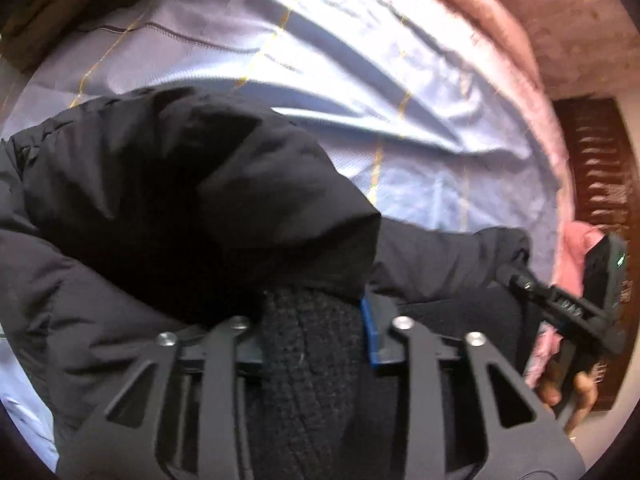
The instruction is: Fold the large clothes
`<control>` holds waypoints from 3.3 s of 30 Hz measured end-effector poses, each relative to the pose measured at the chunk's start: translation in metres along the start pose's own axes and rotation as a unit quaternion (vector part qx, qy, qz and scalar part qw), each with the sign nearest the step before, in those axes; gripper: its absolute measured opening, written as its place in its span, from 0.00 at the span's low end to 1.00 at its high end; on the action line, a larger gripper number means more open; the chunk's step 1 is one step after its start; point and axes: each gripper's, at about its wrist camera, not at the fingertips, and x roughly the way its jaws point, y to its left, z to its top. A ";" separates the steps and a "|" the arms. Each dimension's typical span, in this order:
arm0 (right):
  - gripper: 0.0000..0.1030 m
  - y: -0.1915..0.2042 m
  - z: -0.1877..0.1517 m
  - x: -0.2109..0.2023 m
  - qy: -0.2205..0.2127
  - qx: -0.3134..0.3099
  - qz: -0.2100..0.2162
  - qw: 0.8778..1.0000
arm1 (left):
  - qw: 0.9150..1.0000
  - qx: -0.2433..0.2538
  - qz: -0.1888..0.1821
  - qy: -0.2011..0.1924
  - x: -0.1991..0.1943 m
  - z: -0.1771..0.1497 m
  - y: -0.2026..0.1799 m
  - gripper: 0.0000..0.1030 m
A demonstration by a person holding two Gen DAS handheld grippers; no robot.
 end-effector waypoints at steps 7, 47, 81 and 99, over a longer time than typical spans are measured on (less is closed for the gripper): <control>0.08 -0.003 -0.018 -0.095 -0.164 -0.009 0.086 0.983 | 0.992 0.000 -0.079 -0.096 -0.066 -0.010 0.001 0.22; 0.15 0.026 -0.120 -0.184 -0.226 -0.135 0.124 0.957 | 0.971 0.104 -0.103 -0.190 -0.158 -0.115 -0.024 0.16; 0.65 -0.083 -0.414 -0.246 -0.197 0.017 -0.070 0.978 | 0.965 0.088 0.040 -0.244 -0.227 -0.379 0.069 0.48; 0.67 -0.033 -0.348 -0.153 -0.105 -0.096 -0.152 0.978 | 0.994 -0.001 0.065 -0.090 -0.147 -0.300 0.100 0.32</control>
